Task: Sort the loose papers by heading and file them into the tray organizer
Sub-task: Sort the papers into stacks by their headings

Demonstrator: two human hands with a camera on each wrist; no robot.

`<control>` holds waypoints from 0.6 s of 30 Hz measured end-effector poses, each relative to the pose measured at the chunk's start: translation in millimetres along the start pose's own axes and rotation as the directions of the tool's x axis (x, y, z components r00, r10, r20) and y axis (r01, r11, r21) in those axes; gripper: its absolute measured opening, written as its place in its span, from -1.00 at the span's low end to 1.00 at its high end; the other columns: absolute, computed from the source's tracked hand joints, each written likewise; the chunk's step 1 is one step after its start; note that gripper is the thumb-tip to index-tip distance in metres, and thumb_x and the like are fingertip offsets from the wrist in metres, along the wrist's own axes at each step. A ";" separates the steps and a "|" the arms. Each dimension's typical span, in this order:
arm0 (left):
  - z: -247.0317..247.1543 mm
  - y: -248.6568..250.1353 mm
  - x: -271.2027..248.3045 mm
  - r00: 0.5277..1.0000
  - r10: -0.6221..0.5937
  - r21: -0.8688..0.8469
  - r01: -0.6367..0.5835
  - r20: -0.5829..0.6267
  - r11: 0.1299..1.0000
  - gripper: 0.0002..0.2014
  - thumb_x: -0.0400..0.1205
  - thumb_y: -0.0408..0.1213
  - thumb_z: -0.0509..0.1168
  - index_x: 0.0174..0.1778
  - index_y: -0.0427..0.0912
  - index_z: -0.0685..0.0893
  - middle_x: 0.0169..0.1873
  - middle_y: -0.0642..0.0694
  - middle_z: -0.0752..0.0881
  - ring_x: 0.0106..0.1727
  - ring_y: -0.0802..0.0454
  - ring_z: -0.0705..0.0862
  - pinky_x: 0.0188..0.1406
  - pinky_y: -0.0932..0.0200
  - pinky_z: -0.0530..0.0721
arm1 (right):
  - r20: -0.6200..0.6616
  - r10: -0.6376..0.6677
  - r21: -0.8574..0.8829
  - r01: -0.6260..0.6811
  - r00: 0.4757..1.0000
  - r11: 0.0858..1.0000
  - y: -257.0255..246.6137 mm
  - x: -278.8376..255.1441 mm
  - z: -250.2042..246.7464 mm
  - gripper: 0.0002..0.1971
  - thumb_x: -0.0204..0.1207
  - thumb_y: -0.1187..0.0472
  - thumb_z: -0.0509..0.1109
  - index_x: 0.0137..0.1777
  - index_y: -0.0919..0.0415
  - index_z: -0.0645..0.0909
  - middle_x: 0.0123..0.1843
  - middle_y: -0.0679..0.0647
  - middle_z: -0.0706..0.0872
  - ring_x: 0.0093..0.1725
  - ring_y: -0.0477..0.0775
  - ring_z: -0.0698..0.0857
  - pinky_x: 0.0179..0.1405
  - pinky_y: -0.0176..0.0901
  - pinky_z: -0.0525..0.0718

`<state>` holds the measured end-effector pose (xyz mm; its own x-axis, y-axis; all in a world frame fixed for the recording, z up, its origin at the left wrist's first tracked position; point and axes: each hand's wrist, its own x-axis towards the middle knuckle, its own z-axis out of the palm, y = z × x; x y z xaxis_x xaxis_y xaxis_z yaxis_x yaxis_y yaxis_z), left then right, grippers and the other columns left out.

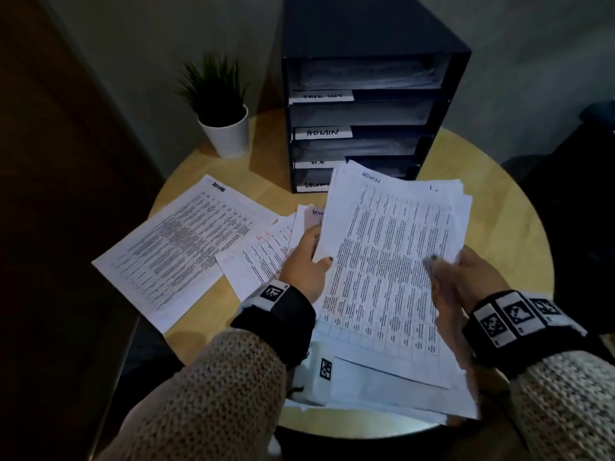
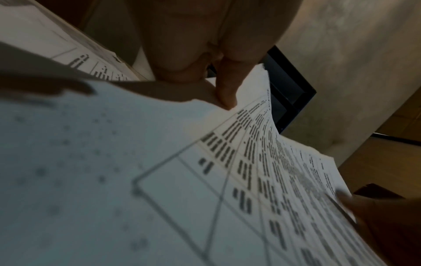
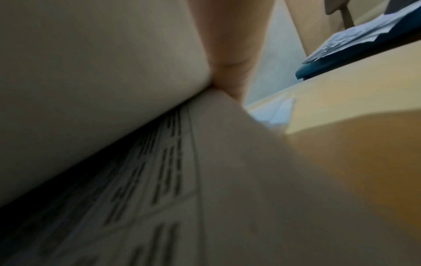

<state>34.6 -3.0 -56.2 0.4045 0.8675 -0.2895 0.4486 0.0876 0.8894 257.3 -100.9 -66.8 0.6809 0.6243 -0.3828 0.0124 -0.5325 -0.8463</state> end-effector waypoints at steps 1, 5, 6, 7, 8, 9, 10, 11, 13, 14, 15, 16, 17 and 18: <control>0.7 -1.0 1.0 1.000 -0.011 0.005 0.011 0.020 1.000 -0.52 0.72 -0.35 0.18 0.51 0.19 0.33 0.41 0.08 0.56 0.36 -0.03 0.57 0.18 0.11 0.51 | 0.009 -0.001 -0.244 0.003 1.000 0.970 1.5 1.8 -2.9 -0.70 0.57 0.14 0.36 -0.29 0.18 0.32 -0.42 0.14 0.40 -0.44 0.06 0.42 -0.48 -0.15 0.30; -4.2 -10.3 9.3 0.983 -0.094 0.099 0.110 -0.156 0.989 -0.69 0.66 -0.23 0.26 0.34 0.03 0.57 0.18 -0.17 0.58 0.23 -0.17 0.64 0.30 0.07 0.56 | -0.054 0.029 -0.573 -0.055 0.998 0.818 0.4 8.8 -17.1 -0.63 0.59 0.16 0.33 -0.34 0.22 0.25 -0.40 0.17 0.43 -0.27 0.17 0.47 -0.26 -0.09 0.34; -8.7 -14.7 12.9 0.964 -0.124 0.192 0.171 -0.233 0.966 -0.67 0.64 -0.17 0.28 0.34 0.03 0.58 0.23 -0.20 0.54 0.23 -0.20 0.62 0.34 0.00 0.54 | -0.073 0.051 -0.599 -0.085 0.996 0.797 0.1 9.3 -18.9 -0.66 0.60 0.15 0.32 -0.31 0.24 0.28 -0.35 0.17 0.45 -0.18 0.20 0.50 -0.19 -0.08 0.36; -13.8 -18.7 15.2 0.947 -0.154 0.262 0.230 -0.281 0.937 -0.63 0.63 -0.11 0.29 0.37 0.03 0.54 0.29 -0.20 0.52 0.27 -0.21 0.60 0.37 -0.05 0.52 | -0.077 0.068 -0.632 -0.101 0.995 0.768 -0.1 9.9 -20.9 -0.70 0.62 0.14 0.30 -0.24 0.28 0.31 -0.27 0.18 0.48 -0.09 0.23 0.52 -0.13 -0.07 0.38; -18.6 -22.2 17.3 0.936 -0.189 0.277 0.274 -0.296 0.921 -0.58 0.62 -0.09 0.29 0.42 0.03 0.50 0.34 -0.20 0.52 0.30 -0.20 0.58 0.38 -0.05 0.50 | -0.071 0.081 -0.658 -0.108 0.994 0.745 1.2 11.7 -22.0 -0.73 0.63 0.13 0.28 -0.14 0.31 0.33 -0.18 0.20 0.49 -0.03 0.23 0.52 -0.09 -0.07 0.38; -21.6 -23.9 18.2 0.932 -0.227 0.228 0.295 -0.283 0.928 -0.55 0.62 -0.09 0.30 0.44 -0.01 0.46 0.37 -0.18 0.53 0.31 -0.18 0.58 0.37 0.01 0.51 | -0.072 0.093 -0.677 -0.118 0.993 0.727 1.1 12.0 -22.4 -0.73 0.63 0.12 0.27 -0.07 0.33 0.33 -0.11 0.23 0.48 -0.03 0.21 0.49 -0.09 -0.09 0.37; -23.0 -24.9 18.2 0.933 -0.246 0.154 0.292 -0.263 0.944 -0.54 0.62 -0.13 0.32 0.45 -0.05 0.45 0.38 -0.16 0.55 0.30 -0.15 0.59 0.30 0.09 0.52 | -0.074 0.098 -0.688 -0.122 0.992 0.715 0.6 12.2 -22.4 -0.73 0.63 0.11 0.27 -0.04 0.34 0.33 -0.08 0.25 0.47 -0.05 0.18 0.46 -0.10 -0.12 0.35; -22.6 -24.5 17.2 0.937 -0.240 0.097 0.272 -0.255 0.958 -0.56 0.62 -0.16 0.33 0.43 -0.10 0.47 0.36 -0.14 0.57 0.25 -0.12 0.61 0.20 0.17 0.52 | -0.070 0.108 -0.696 -0.126 0.992 0.707 1.1 13.5 -22.8 -0.72 0.63 0.11 0.27 -0.03 0.34 0.33 -0.07 0.25 0.47 -0.07 0.16 0.44 -0.11 -0.12 0.33; -19.0 -20.7 13.4 0.950 -0.178 0.082 0.205 -0.256 0.975 -0.64 0.63 -0.21 0.34 0.34 -0.15 0.54 0.26 -0.07 0.64 0.17 -0.11 0.63 0.08 0.18 0.53 | -0.061 0.121 -0.700 -0.129 0.991 0.703 3.4 16.9 -23.3 -0.72 0.63 0.10 0.28 -0.09 0.33 0.35 -0.07 0.26 0.48 -0.08 0.16 0.44 -0.13 -0.12 0.33; -17.0 -18.5 11.6 0.956 -0.145 0.099 0.176 -0.256 0.979 -0.68 0.64 -0.22 0.32 0.31 -0.16 0.57 0.20 -0.01 0.66 0.17 -0.11 0.64 0.09 0.17 0.53 | -0.062 0.124 -0.694 -0.132 0.990 0.707 4.5 18.9 -23.4 -0.71 0.62 0.10 0.29 -0.17 0.30 0.35 -0.07 0.27 0.50 -0.08 0.16 0.44 -0.13 -0.12 0.34; -15.4 -16.8 9.7 0.958 -0.120 0.116 0.154 -0.261 0.981 -0.71 0.66 -0.23 0.30 0.29 -0.17 0.61 0.16 0.02 0.67 0.18 -0.11 0.64 0.09 0.17 0.51 | -0.064 0.130 -0.690 -0.138 0.989 0.710 6.0 20.3 -24.1 -0.68 0.62 0.10 0.30 -0.26 0.26 0.32 -0.07 0.27 0.51 -0.08 0.16 0.45 -0.14 -0.13 0.34; -14.9 -15.8 8.7 0.957 -0.113 0.112 0.148 -0.267 0.983 -0.73 0.68 -0.23 0.28 0.28 -0.16 0.64 0.18 -0.02 0.69 0.20 -0.12 0.64 0.11 0.17 0.51 | -0.068 0.134 -0.690 -0.144 0.989 0.709 7.2 21.2 -24.5 -0.64 0.61 0.09 0.30 -0.31 0.22 0.28 -0.10 0.26 0.52 -0.08 0.16 0.44 -0.14 -0.14 0.33; -14.8 -15.6 8.6 0.956 -0.120 0.092 0.149 -0.269 0.984 -0.74 0.69 -0.21 0.26 0.28 -0.13 0.66 0.22 -0.06 0.70 0.22 -0.14 0.64 0.14 0.14 0.53 | -0.072 0.139 -0.689 -0.151 0.988 0.709 6.7 21.3 -24.5 -0.64 0.61 0.09 0.31 -0.31 0.22 0.27 -0.14 0.23 0.51 -0.08 0.15 0.44 -0.15 -0.14 0.33; -16.0 -15.5 8.4 0.953 -0.135 0.068 0.158 -0.271 0.985 -0.74 0.69 -0.20 0.25 0.28 -0.10 0.67 0.24 -0.09 0.70 0.23 -0.16 0.64 0.17 0.11 0.54 | -0.071 0.144 -0.689 -0.153 0.987 0.708 5.9 20.3 -24.3 -0.67 0.61 0.10 0.30 -0.27 0.25 0.30 -0.16 0.21 0.49 -0.08 0.15 0.44 -0.15 -0.14 0.32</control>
<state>18.2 10.8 -66.7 0.1093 0.9477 -0.2999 0.5597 0.1906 0.8064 288.9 -105.2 -70.6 0.7259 0.4991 -0.4733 0.4096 -0.8665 -0.2855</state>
